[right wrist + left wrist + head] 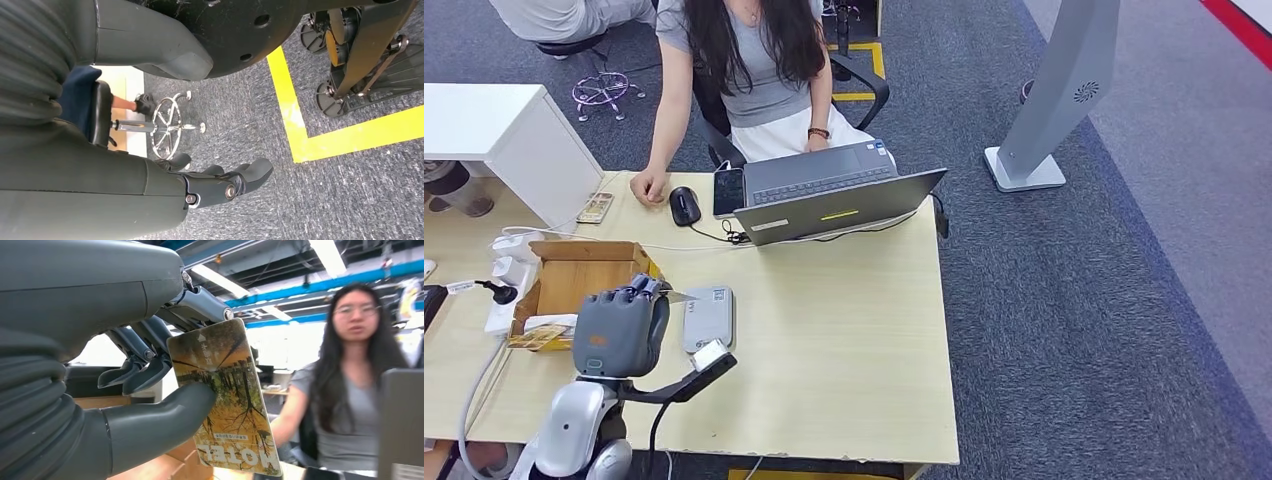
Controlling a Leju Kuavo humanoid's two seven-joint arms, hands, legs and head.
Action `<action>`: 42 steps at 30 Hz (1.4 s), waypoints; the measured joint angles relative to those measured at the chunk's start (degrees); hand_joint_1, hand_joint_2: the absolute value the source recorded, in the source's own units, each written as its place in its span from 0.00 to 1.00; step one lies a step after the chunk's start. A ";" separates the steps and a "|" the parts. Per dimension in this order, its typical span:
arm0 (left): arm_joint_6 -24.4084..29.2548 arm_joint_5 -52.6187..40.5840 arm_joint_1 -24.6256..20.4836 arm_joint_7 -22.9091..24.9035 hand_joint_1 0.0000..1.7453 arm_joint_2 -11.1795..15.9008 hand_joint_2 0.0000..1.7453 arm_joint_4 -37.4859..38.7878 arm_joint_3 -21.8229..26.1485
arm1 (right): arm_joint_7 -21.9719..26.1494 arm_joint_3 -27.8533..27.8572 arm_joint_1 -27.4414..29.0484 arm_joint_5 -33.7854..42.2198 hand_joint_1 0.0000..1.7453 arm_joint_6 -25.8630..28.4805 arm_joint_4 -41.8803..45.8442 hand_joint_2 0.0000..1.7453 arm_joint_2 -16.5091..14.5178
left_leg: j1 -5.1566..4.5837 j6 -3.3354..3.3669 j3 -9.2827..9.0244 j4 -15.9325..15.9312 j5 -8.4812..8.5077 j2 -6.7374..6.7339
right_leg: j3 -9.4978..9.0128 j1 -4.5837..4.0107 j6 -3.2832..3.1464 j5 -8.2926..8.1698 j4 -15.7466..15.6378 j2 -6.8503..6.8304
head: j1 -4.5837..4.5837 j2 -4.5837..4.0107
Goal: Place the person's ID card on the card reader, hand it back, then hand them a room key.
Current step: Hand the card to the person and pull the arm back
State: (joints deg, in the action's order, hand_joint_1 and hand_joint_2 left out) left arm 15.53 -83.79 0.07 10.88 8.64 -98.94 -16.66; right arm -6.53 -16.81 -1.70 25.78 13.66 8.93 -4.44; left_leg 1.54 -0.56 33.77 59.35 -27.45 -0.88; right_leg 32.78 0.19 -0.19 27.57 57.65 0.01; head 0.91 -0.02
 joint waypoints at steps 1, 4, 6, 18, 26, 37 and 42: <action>-0.32 -0.07 -0.91 0.19 1.00 -0.15 1.00 1.24 0.37 | -0.12 -0.04 -0.02 -0.11 0.00 -0.03 0.00 1.00 0.00 | 0.00 0.00 -0.01 0.00 0.01 0.00 | -0.01 0.00 0.00 0.00 0.00 0.00 | -0.01 0.00; -1.60 -0.69 -3.59 0.94 1.00 -0.79 1.00 5.43 1.29 | -0.42 -0.34 -0.08 -0.55 0.00 -0.10 0.00 1.00 0.00 | 0.00 0.02 -0.01 0.01 0.03 0.00 | -0.02 0.00 0.00 -0.02 0.00 0.00 | -0.01 0.00; -2.47 -1.22 -5.35 1.61 1.00 -1.31 1.00 8.38 1.71 | -0.67 -0.57 -0.15 -0.79 0.00 -0.15 -0.01 1.00 0.00 | 0.00 0.02 -0.01 0.02 0.03 0.00 | -0.03 0.00 0.00 -0.02 0.00 0.01 | -0.01 0.00; -3.42 -1.96 -9.62 2.51 1.00 -2.82 1.00 17.42 2.64 | -1.03 -0.86 -0.23 -1.23 0.00 -0.22 -0.02 1.00 0.00 | 0.00 0.01 0.00 0.02 -0.01 -0.01 | -0.01 0.00 0.01 0.00 0.00 0.04 | -0.01 0.00; -4.66 -0.31 -9.75 1.22 1.00 -3.12 1.00 20.26 3.16 | -1.03 -1.34 -0.22 -1.30 0.00 -0.42 -0.02 1.00 0.00 | 0.00 0.01 0.00 0.02 0.00 -0.01 | -0.01 0.00 0.01 0.00 0.00 0.04 | -0.01 0.00; -8.15 3.12 -9.74 -1.20 1.00 -3.33 1.00 23.57 3.15 | -1.03 -1.79 -0.24 -1.15 0.00 -0.52 -0.04 1.00 0.00 | 0.00 0.01 0.00 0.02 -0.01 -0.01 | -0.01 0.00 0.01 0.00 0.00 0.05 | -0.01 0.00; -8.58 3.86 -9.88 -1.81 1.00 -3.32 1.00 24.97 3.15 | -1.03 -1.88 -0.24 -1.11 0.00 -0.52 -0.06 1.00 0.00 | 0.00 0.01 0.00 0.02 -0.01 -0.01 | -0.02 0.00 0.01 0.00 0.00 0.05 | -0.01 0.00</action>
State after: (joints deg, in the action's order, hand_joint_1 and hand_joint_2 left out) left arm 6.95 -79.94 -9.82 9.07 5.32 -73.97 -13.51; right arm -7.56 -18.69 -1.94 24.67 13.13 8.87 -4.44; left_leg 1.54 -0.55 33.77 59.37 -27.46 -0.89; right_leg 32.76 0.19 -0.18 27.58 57.64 0.06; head 0.90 -0.02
